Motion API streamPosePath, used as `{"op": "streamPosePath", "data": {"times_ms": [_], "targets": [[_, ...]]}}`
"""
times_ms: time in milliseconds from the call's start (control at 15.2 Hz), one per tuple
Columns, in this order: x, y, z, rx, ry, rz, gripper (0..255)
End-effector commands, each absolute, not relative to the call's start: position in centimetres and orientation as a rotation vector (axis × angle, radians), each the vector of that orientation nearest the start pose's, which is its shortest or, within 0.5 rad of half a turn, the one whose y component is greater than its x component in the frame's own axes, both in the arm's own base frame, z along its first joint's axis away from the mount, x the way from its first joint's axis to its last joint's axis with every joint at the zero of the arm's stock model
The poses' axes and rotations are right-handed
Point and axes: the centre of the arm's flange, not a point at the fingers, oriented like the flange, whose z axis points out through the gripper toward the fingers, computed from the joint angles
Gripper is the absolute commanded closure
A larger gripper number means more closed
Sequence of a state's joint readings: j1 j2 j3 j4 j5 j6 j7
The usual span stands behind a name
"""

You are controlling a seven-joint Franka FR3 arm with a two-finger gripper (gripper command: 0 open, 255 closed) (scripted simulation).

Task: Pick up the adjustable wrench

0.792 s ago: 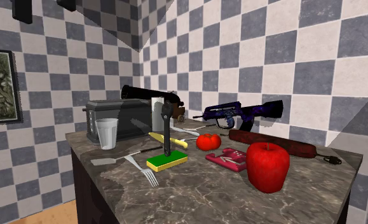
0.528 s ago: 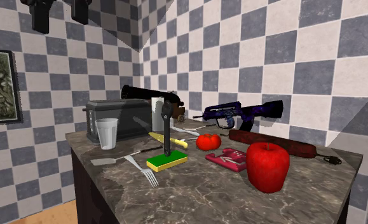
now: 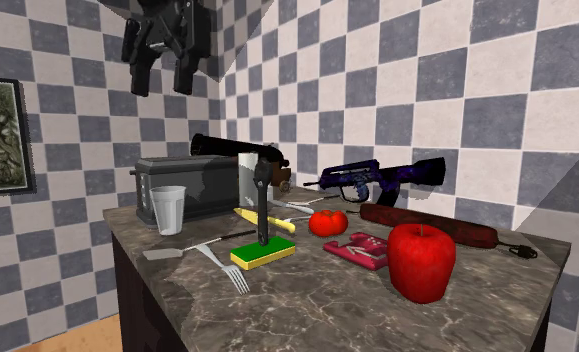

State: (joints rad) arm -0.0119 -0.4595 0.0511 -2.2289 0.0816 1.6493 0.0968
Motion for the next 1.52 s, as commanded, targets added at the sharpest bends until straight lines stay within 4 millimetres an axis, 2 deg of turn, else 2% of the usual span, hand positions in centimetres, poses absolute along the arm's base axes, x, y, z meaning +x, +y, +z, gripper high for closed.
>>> {"op": "streamPosePath", "data": {"times_ms": [0,594,1188,1254,1452], "targets": [[42.7,2.8,52.8,-3.056,0.178,0.194,0],[53.6,1.9,48.3,-2.926,0.430,0.203,0],[64.1,-0.4,43.5,-2.776,0.664,0.211,0],[64.8,-0.6,43.2,-2.765,0.680,0.211,0],[64.8,-0.6,41.6,-2.765,0.680,0.211,0]]}}
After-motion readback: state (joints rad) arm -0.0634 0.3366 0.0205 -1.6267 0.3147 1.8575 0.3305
